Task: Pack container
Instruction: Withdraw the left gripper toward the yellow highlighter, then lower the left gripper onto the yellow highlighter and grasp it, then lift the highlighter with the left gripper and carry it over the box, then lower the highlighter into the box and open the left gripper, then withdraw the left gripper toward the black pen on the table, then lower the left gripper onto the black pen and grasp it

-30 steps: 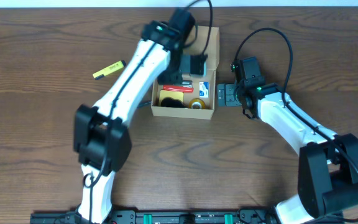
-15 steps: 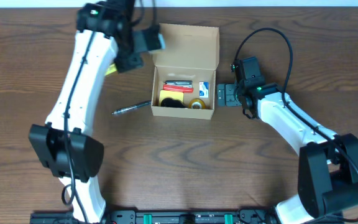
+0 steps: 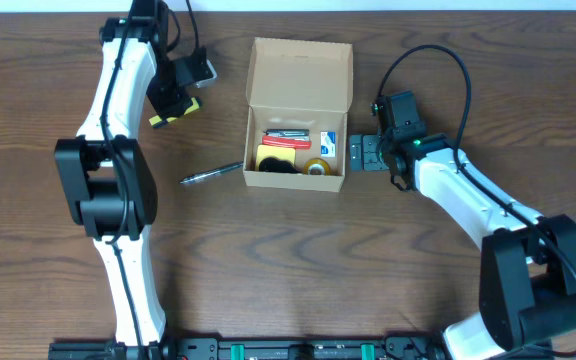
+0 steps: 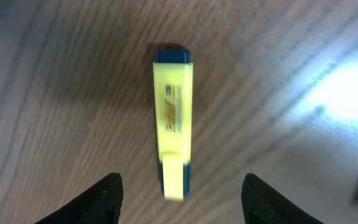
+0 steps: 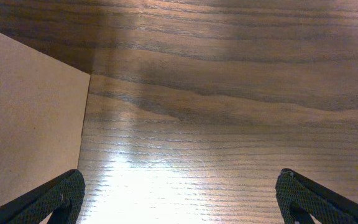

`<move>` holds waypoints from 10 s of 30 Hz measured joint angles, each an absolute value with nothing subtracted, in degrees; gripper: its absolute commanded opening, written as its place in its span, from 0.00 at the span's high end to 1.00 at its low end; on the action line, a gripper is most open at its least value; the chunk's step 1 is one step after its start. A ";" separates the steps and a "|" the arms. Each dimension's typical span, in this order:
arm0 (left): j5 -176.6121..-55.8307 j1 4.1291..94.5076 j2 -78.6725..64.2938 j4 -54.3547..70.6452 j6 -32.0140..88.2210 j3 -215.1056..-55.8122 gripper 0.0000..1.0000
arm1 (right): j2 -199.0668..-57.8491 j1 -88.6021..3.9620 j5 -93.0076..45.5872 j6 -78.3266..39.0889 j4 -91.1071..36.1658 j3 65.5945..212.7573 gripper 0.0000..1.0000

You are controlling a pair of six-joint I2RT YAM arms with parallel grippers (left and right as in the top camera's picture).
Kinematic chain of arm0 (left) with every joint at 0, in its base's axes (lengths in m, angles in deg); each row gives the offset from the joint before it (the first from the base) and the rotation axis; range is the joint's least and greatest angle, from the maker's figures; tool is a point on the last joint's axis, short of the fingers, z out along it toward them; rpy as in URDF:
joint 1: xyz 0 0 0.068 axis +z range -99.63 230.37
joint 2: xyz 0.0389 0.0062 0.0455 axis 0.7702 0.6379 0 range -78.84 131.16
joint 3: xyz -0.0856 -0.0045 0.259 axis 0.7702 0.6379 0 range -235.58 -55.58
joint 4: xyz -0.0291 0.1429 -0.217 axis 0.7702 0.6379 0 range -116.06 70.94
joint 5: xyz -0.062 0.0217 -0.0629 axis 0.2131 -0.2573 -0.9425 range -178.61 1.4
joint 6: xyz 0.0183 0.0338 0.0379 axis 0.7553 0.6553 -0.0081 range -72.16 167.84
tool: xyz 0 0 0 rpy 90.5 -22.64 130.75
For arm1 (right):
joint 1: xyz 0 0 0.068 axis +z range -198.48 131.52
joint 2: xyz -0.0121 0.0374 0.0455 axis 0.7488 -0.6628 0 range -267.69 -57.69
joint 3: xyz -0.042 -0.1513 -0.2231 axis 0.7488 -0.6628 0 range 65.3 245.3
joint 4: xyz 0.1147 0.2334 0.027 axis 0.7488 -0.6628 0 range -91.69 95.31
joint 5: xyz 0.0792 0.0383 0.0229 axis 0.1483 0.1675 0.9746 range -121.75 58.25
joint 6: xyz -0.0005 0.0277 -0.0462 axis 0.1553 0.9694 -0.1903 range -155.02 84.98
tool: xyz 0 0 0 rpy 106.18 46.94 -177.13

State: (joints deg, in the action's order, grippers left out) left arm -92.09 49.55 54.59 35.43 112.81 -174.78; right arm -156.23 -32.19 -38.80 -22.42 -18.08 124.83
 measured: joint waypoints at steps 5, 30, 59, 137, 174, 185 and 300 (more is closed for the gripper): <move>-94.36 50.18 57.04 33.55 112.83 -174.78 0.37 | -156.23 -32.19 -38.80 -22.44 -18.08 124.83 0.01; -97.66 52.59 61.54 30.21 112.83 -174.78 0.42 | -156.23 -32.19 -38.80 -22.44 -18.08 124.83 0.01; -99.85 53.33 62.30 31.83 112.11 -174.89 0.74 | -156.23 -32.19 -38.80 -22.44 -18.08 124.83 0.01; -99.98 25.96 61.50 42.89 118.84 -185.34 0.87 | -156.23 -32.19 -38.80 -22.44 -18.10 124.83 0.01; -98.54 26.88 40.86 50.27 110.86 -185.27 0.94 | -156.23 -32.19 -38.80 -22.42 -18.08 124.83 0.01; -98.60 33.53 43.60 57.99 94.08 -185.25 0.94 | -156.23 -32.19 -38.80 -22.44 -18.08 124.83 0.01; -98.65 42.14 14.26 -12.50 60.24 -98.28 0.64 | -156.23 -32.19 -38.80 -22.44 -18.17 124.80 0.01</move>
State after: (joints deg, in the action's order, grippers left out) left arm -98.65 42.14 14.26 -12.50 60.24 -98.28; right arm -156.23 -32.19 -38.80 -22.44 -18.17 124.80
